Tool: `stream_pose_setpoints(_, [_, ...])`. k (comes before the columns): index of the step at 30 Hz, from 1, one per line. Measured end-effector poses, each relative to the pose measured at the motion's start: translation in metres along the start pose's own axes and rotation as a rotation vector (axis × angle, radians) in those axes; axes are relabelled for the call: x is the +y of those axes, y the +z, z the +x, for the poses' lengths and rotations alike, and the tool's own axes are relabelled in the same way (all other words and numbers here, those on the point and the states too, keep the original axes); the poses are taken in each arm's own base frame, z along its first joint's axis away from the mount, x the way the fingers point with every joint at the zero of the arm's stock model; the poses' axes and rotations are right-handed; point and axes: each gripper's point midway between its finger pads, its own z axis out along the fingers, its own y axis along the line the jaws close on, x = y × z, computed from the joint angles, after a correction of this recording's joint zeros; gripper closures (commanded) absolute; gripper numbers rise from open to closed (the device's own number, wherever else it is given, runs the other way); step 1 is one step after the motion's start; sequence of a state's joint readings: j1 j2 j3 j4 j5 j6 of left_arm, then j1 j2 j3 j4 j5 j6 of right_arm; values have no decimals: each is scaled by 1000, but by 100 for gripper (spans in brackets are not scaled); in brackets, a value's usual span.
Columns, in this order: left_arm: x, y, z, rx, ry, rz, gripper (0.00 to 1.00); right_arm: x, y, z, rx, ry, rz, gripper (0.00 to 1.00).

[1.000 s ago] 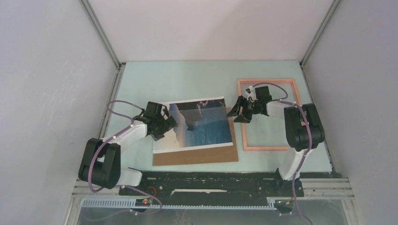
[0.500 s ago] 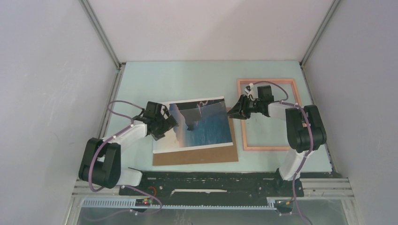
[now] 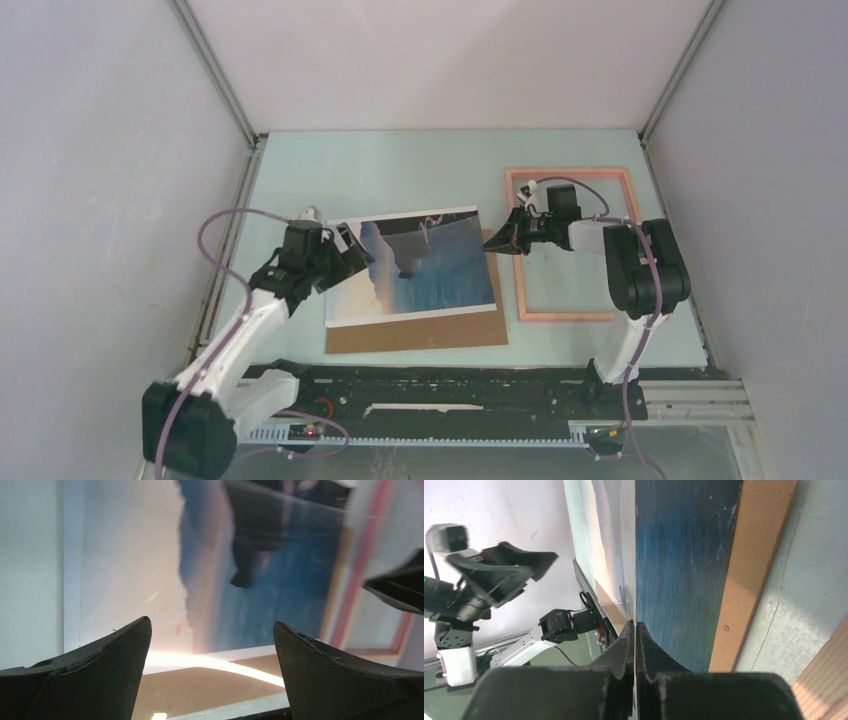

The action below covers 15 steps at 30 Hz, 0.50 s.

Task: Put the photo into the frame

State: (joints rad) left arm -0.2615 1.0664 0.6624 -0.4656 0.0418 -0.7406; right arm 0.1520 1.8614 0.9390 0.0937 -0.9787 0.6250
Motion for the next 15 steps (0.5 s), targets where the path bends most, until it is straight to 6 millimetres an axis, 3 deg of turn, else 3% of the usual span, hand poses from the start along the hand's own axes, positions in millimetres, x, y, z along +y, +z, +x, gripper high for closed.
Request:
stream_pose_setpoints(6, [-56, -62, -35, -157, 143, 261, 0, 21, -8, 2, 20, -74, -18, 100])
stream_pose_setpoints(11, [-118, -98, -70, -202, 308, 441, 0, 88, -28, 3, 9, -316, -72, 100])
stream_pose_setpoints(15, [-166, -110, -112, -252, 514, 520, 0, 146, -46, 12, -2, -527, -141, 100])
